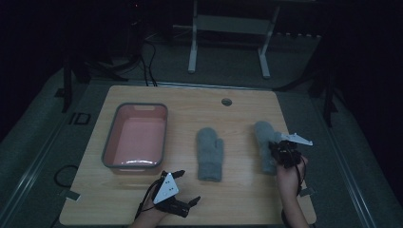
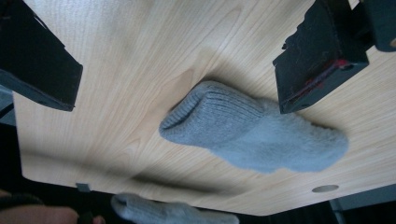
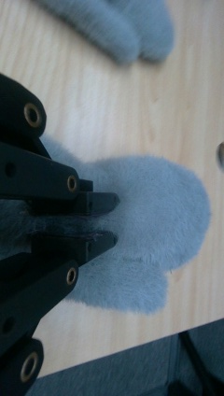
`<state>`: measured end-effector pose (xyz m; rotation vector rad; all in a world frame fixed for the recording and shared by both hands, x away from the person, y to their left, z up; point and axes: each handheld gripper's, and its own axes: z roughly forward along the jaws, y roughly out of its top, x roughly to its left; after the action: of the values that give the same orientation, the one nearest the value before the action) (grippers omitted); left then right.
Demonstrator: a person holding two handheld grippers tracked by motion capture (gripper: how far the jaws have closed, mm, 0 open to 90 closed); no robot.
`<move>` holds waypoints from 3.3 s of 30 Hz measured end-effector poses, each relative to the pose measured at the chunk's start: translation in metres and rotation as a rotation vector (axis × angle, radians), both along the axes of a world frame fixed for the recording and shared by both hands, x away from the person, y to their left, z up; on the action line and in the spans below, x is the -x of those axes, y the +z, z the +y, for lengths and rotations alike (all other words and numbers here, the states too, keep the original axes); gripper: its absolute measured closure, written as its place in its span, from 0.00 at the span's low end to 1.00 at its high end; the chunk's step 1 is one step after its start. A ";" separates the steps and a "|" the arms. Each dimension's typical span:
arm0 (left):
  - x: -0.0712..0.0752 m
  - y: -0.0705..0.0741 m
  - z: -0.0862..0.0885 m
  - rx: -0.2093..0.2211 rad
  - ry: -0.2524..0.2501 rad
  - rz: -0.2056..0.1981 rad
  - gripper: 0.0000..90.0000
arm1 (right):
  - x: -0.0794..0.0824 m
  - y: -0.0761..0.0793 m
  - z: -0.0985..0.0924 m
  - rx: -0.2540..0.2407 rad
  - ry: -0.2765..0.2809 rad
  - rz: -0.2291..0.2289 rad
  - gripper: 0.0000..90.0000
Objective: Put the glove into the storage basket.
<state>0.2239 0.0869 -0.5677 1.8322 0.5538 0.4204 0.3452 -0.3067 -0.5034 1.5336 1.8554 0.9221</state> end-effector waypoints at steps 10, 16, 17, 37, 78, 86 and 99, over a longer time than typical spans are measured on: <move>0.001 0.000 -0.001 -0.014 -0.003 -0.016 0.01 | 0.009 -0.034 -0.003 0.020 -0.019 0.066 0.91; 0.001 0.000 0.000 -0.019 -0.006 -0.020 0.01 | 0.006 -0.036 -0.007 -0.029 0.020 0.088 0.68; 0.001 0.000 0.000 -0.017 -0.006 -0.018 0.01 | 0.006 -0.032 -0.010 -0.049 0.045 0.082 0.63; 0.000 -0.001 -0.001 -0.022 -0.020 -0.009 0.01 | -0.011 -0.036 -0.042 0.076 0.428 0.117 0.51; 0.001 0.000 0.000 -0.023 -0.012 -0.013 0.01 | 0.009 0.025 0.121 -0.031 0.272 0.004 0.93; 0.003 0.002 0.001 -0.021 -0.013 -0.018 0.01 | 0.005 0.026 0.162 -0.055 0.328 0.027 0.93; 0.003 0.002 0.002 -0.009 -0.011 -0.009 0.01 | -0.003 -0.013 0.184 -0.019 0.365 0.122 0.84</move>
<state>0.2212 0.0893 -0.5653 1.8405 0.5361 0.4244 0.3481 -0.1230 -0.5163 1.3082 2.2695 1.0250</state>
